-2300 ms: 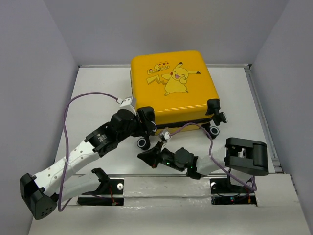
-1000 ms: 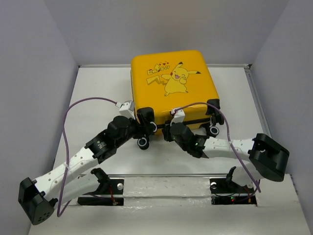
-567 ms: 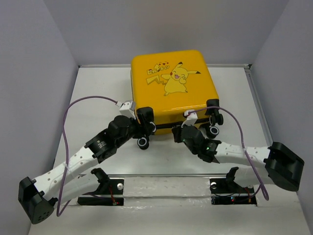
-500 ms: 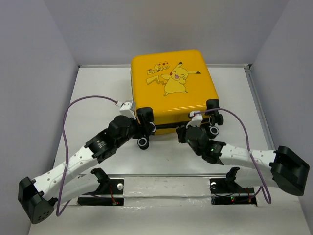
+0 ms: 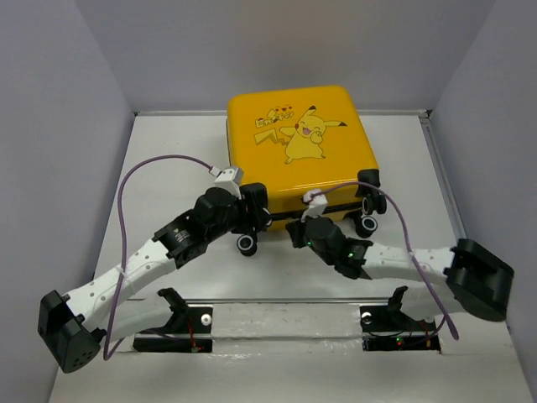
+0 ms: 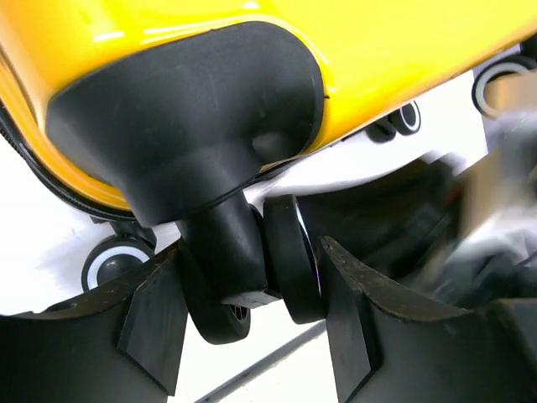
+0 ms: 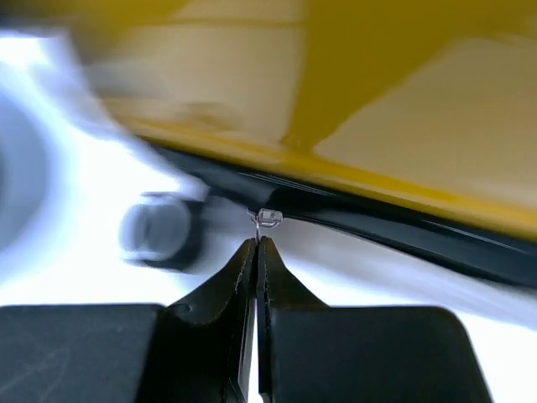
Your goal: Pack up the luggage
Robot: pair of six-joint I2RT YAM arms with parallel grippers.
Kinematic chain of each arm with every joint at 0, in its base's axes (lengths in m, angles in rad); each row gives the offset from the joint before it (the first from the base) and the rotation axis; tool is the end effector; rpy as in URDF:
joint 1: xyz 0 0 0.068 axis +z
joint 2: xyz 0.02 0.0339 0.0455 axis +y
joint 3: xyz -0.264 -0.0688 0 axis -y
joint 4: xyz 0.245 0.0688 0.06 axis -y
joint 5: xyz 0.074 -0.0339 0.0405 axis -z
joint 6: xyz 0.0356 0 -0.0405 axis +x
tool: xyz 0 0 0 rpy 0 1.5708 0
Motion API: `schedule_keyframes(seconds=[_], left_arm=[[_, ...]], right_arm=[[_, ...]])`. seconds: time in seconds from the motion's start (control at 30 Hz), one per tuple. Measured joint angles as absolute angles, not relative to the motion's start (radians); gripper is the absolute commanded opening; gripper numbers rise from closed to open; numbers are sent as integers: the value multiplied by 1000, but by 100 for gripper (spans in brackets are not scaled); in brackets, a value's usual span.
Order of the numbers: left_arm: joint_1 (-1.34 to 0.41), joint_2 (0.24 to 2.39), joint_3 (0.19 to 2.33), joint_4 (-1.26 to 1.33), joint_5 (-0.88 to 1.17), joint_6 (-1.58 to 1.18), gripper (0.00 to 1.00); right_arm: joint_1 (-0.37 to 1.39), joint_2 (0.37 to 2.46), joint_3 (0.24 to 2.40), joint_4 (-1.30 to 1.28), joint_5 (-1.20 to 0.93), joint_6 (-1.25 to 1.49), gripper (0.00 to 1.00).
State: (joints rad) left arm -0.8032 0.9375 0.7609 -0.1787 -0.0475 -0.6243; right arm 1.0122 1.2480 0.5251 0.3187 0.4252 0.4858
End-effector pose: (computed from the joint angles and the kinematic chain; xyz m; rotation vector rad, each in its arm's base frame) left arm 0.1527 -0.1558 0.3042 0.1483 2.0293 -0.8899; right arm 0.1489 0.2106 0.2049 -0.2405 1.9661 0.5711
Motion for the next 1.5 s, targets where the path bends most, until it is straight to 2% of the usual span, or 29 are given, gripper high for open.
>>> schedule_keyframes(seconds=[0.1, 0.2, 0.47, 0.5, 0.57, 0.6, 0.7, 0.77, 0.83, 0.9, 1.0, 1.07, 1.1, 1.17, 1.2, 1.23, 1.33, 1.5], left_arm=[[-801, 991, 828, -224, -18, -612, 6], [-768, 999, 878, -330, -60, -570, 6], [-751, 949, 882, -367, -133, -539, 6], [-751, 935, 873, -357, -136, -542, 6], [-751, 908, 843, -328, -128, -554, 6], [-752, 893, 821, -310, -113, -576, 6], [-765, 888, 783, -238, -46, -635, 6], [-790, 897, 755, -168, 10, -689, 15], [-799, 906, 734, -126, 42, -723, 28], [-802, 910, 706, -81, 68, -752, 63], [-803, 910, 679, -25, 86, -774, 80], [-808, 914, 676, 5, 104, -764, 83], [-813, 918, 675, 25, 112, -757, 82], [-818, 923, 675, 38, 123, -748, 78], [-818, 925, 675, 41, 124, -743, 74], [-818, 926, 675, 42, 124, -736, 69], [-818, 928, 675, 42, 128, -727, 64], [-819, 942, 675, 56, 143, -715, 51]], right_arm=[[1139, 1467, 695, 424, 387, 439, 7], [1159, 1594, 757, 528, 382, 429, 7], [1159, 1722, 773, 783, 337, 446, 7], [1159, 1729, 769, 813, 332, 454, 12], [1159, 1725, 742, 856, 320, 470, 29], [1159, 1716, 725, 867, 308, 477, 47], [1195, 1633, 647, 857, 236, 489, 74], [1243, 1522, 596, 805, 216, 487, 81], [1273, 1407, 572, 707, 216, 482, 88], [1275, 1276, 556, 617, 246, 475, 92], [1264, 1148, 545, 521, 283, 474, 95], [1251, 1083, 547, 425, 319, 467, 95], [1246, 1071, 550, 389, 335, 466, 92], [1232, 1067, 562, 310, 362, 463, 87], [1225, 1069, 565, 285, 369, 463, 79], [1218, 1071, 566, 257, 376, 463, 77], [1202, 1098, 566, 209, 389, 477, 77], [1188, 1192, 508, 304, 390, 497, 62]])
